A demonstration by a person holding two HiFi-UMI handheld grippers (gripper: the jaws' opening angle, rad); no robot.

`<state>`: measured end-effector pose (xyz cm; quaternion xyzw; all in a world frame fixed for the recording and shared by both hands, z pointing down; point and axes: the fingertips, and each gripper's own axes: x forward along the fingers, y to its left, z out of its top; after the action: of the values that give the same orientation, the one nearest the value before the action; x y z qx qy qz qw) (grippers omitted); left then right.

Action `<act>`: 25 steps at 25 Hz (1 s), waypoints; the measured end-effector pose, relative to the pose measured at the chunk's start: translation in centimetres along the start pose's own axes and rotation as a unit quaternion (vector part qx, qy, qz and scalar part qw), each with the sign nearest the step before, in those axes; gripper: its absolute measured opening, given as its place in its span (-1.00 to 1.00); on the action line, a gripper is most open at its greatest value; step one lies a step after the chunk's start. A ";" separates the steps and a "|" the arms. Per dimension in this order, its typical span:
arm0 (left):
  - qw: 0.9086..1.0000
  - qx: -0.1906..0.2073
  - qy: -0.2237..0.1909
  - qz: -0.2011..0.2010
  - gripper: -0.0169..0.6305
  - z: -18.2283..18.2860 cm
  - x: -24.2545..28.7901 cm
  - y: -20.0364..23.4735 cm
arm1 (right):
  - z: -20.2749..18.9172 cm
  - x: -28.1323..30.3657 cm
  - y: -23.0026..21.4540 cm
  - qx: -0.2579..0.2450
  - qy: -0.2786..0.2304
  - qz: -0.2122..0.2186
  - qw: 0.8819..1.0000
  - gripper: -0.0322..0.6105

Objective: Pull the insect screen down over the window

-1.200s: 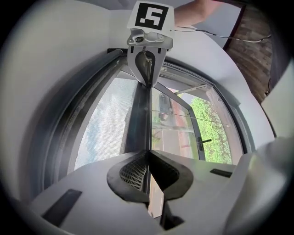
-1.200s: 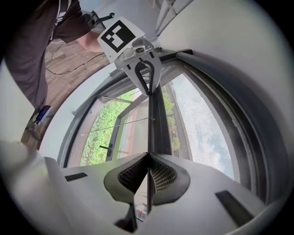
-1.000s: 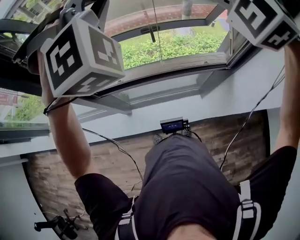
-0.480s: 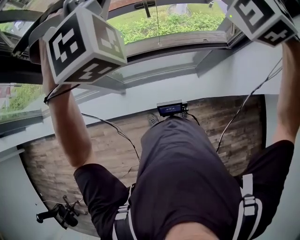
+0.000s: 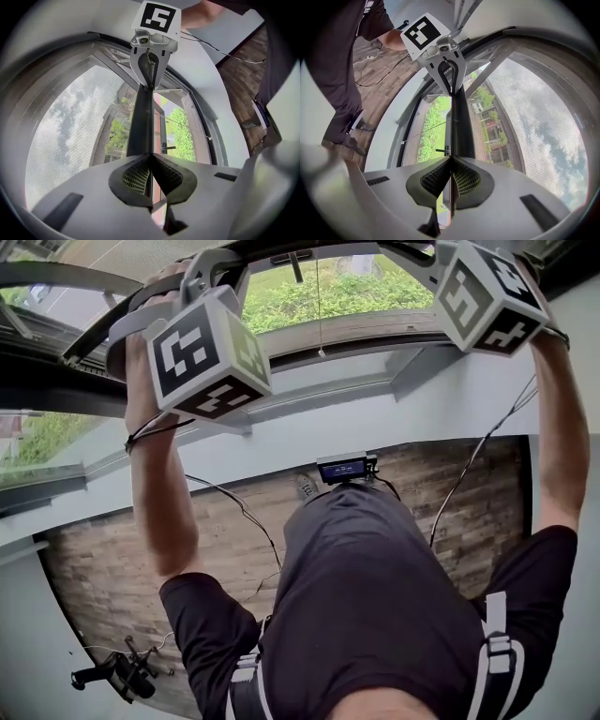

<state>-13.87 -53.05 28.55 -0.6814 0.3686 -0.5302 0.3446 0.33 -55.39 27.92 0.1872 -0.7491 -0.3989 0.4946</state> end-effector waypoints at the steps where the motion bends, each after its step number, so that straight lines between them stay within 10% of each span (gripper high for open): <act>1: 1.000 -0.002 0.001 -0.010 -0.88 -0.3 0.4 -0.8 | -0.1 0.6 0.7 0.002 0.000 0.009 1.000 -0.83; 25: 0.997 -0.030 0.026 -0.068 -0.88 -3.0 5.6 -11.3 | -1.7 7.6 10.0 0.025 0.012 0.046 0.999 -0.83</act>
<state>-14.29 -52.63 41.55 -0.7009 0.3461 -0.5585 0.2776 -0.36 -55.08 40.56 0.1696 -0.7610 -0.3544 0.5163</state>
